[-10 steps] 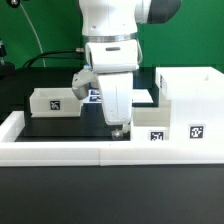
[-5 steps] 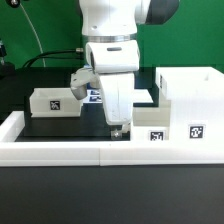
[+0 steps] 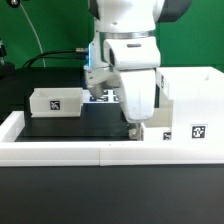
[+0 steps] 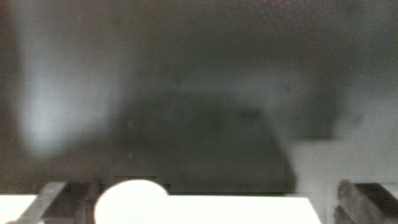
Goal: Assemble drawer
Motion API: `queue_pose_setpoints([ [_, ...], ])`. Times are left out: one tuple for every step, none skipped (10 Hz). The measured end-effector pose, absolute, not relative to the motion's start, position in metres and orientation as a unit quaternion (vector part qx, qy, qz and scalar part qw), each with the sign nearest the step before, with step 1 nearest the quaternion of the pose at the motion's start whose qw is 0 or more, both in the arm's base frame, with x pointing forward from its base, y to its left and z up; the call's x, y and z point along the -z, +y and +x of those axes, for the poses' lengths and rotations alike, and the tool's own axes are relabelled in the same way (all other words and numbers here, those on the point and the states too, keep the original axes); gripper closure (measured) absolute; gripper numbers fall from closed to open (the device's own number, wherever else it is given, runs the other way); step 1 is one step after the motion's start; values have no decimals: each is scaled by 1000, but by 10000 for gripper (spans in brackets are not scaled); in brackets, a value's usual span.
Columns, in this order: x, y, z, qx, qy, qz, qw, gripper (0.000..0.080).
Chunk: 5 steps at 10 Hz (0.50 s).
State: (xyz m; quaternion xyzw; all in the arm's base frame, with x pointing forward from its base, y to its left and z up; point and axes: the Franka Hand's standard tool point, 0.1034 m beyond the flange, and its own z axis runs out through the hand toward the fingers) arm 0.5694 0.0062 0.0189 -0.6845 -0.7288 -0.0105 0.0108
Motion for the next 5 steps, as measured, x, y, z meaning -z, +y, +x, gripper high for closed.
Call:
queue_pose_setpoints([
  [-19,15,569,5,-725,-689,13,151],
  [-18,21,568,5,-723,-690,14,151],
  [-16,22,566,5,-724,-690,15,151],
  [-15,20,565,6,-723,-690,13,151],
  [-14,15,563,5,-722,-692,14,151],
])
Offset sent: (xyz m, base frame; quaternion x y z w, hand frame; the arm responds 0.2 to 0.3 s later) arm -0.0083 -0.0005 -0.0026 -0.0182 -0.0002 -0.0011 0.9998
